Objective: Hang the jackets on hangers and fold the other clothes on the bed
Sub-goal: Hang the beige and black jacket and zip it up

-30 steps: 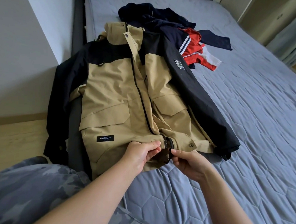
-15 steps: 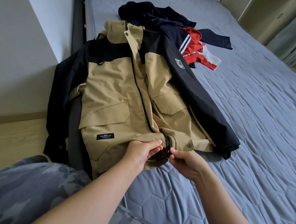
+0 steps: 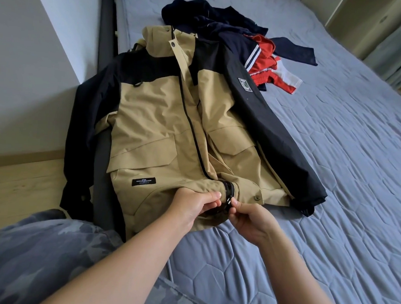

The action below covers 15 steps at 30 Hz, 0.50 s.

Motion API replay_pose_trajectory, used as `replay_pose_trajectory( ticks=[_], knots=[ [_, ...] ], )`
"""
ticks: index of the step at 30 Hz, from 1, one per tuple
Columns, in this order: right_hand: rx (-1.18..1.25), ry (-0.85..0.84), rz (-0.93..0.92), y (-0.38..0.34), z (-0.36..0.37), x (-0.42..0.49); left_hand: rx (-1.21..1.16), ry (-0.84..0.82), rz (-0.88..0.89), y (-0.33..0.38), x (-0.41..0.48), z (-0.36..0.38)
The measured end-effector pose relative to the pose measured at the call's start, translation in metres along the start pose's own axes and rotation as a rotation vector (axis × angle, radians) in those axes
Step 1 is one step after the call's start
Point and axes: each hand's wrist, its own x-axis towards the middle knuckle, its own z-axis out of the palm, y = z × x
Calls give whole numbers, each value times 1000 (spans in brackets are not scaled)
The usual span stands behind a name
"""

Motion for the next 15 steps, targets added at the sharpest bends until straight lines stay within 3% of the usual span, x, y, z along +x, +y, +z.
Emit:
replay_pose_trajectory(
  ticks=[8,13,15],
  knots=[
    [-63,49,21,0,0,2,374,-32,66,-3,2,0],
    [-43,-87,-46,-2,4,1,232,25,24,-3,4,0],
    [-154,-51,-100,-4,1,-1,148,-12,-15,-2,2,0]
  ],
)
